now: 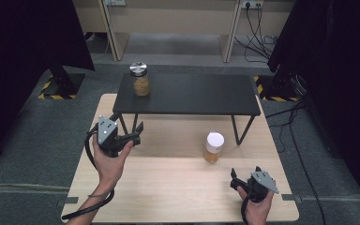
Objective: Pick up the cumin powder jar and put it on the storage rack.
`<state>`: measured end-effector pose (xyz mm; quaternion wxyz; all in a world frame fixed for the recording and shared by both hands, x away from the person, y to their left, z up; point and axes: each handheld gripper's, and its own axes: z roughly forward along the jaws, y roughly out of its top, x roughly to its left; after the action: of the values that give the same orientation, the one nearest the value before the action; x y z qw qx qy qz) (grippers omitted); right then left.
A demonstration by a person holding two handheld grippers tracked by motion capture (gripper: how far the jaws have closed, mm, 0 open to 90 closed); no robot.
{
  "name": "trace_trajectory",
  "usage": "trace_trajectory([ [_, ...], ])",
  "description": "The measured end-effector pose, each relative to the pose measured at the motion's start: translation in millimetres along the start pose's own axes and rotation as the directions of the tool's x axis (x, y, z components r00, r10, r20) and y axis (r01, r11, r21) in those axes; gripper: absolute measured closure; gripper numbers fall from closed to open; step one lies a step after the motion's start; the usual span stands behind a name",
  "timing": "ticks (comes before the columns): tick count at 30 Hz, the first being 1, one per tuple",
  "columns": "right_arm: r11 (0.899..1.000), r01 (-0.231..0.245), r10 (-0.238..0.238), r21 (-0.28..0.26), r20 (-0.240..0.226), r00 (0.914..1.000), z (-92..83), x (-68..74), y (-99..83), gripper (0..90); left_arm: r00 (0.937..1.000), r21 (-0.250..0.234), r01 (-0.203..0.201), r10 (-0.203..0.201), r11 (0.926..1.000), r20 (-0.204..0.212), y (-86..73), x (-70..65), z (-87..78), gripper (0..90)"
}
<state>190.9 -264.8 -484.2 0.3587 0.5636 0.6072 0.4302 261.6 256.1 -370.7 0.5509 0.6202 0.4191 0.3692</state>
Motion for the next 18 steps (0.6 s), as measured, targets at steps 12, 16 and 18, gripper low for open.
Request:
trace_trajectory([
  [12, 1.000, 0.006, -0.006, 0.003, 0.002, 1.0000, 0.0, 1.7, 0.4, 3.8, 0.9998, 0.010, -0.019, 0.019, 0.9998, 0.004, -45.4, -8.8, -23.5, 4.1],
  [16, 1.000, 0.008, -0.008, 0.002, 0.002, 1.0000, -0.1, 2.4, 0.2, 3.8, 0.9998, 0.015, -0.016, 0.016, 0.9998, 0.012, -58.6, -11.5, -30.3, 4.1],
  [18, 1.000, 0.010, -0.010, 0.002, 0.002, 0.9999, -0.1, 2.8, 0.1, 3.8, 0.9994, 0.018, -0.028, 0.027, 0.9995, 0.023, -65.9, -12.0, -32.4, 4.0],
])
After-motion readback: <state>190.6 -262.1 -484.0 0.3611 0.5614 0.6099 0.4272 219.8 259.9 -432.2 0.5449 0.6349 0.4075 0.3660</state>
